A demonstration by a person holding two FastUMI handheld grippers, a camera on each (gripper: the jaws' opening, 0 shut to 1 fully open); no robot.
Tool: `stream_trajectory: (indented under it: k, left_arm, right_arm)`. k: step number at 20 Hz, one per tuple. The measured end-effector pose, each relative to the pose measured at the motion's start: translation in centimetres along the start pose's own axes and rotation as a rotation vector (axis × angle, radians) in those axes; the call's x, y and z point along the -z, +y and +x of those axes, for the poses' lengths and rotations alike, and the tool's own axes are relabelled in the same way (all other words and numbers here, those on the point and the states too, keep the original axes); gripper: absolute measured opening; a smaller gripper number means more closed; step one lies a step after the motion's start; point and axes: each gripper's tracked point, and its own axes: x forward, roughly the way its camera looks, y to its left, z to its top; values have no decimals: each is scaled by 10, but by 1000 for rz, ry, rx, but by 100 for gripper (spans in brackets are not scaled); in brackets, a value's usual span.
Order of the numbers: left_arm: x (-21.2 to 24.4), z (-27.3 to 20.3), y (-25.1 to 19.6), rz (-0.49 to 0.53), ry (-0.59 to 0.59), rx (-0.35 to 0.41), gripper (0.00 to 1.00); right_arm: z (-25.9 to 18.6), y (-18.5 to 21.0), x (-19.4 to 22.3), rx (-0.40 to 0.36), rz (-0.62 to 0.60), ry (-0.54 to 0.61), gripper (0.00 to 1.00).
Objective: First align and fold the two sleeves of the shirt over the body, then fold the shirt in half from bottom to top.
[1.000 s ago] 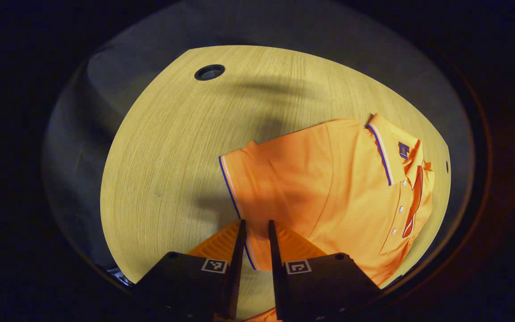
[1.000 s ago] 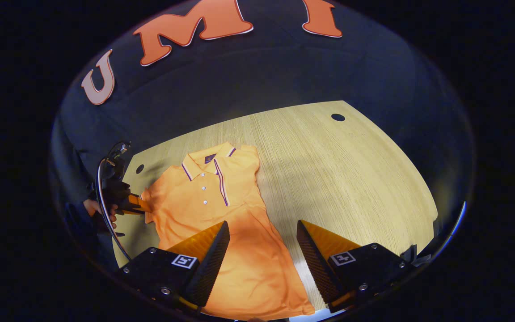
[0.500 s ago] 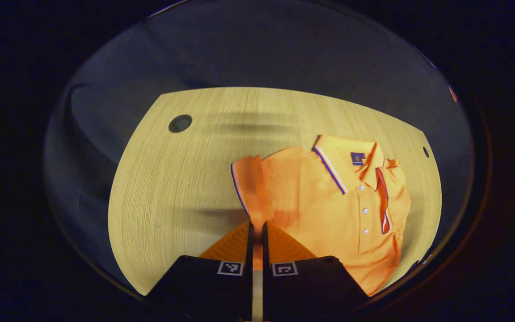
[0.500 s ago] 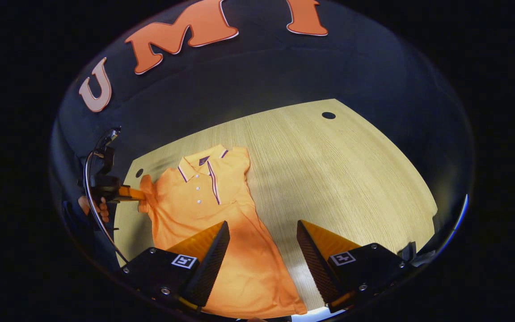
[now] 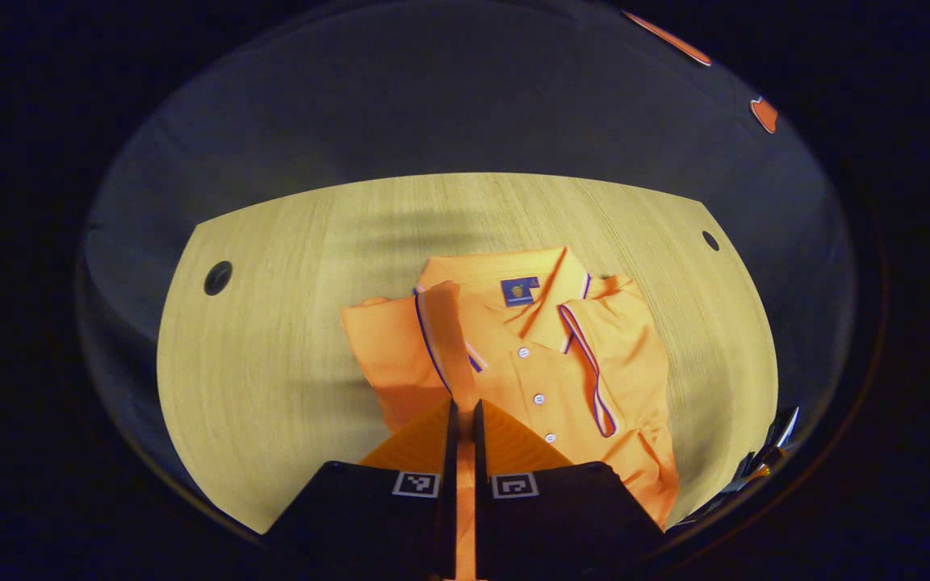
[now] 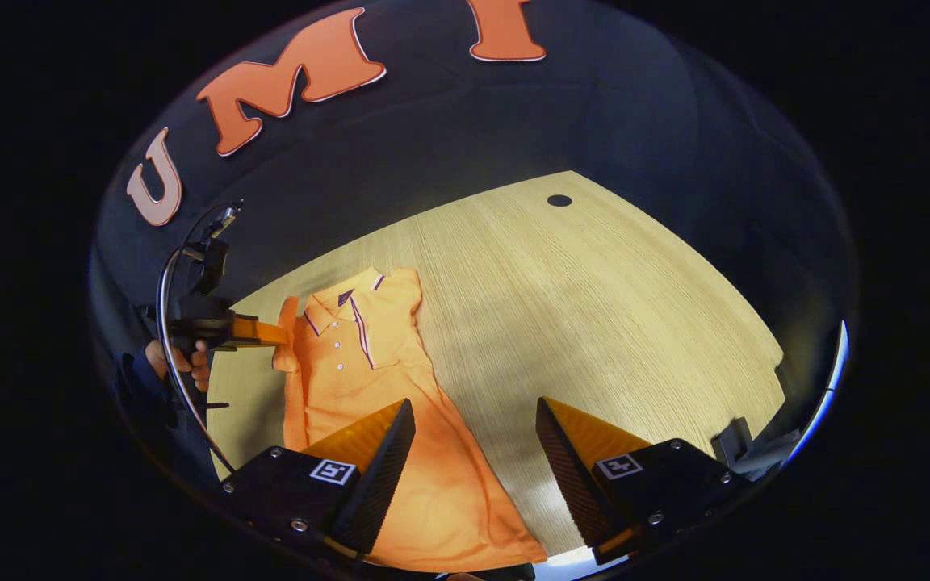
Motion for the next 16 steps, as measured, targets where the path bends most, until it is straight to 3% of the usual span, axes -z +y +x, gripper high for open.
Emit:
stream_trajectory:
  k: [5, 6, 7, 8, 11, 16]
  left_arm:
    - [8, 13, -27, -39, 21, 94, 24]
    - [10, 10, -30, -41, 21, 109, 43]
    - [14, 10, -31, -35, 25, 126, 49]
    - [18, 7, -30, -23, 24, 134, 67]
    - [29, -4, -21, 12, 4, 135, 93]
    - [51, -43, -1, 8, -51, 100, 97]
  right_arm:
    - [-4, -2, 9, 16, 10, 11, 93]
    - [-4, -3, 10, 22, 12, 14, 93]
    - [-4, -3, 12, 23, 13, 15, 93]
    - [-6, -3, 16, 29, 16, 17, 93]
    - [-6, 1, 22, 29, 9, 18, 93]
    - [-5, 17, 37, -20, -66, 48, 92]
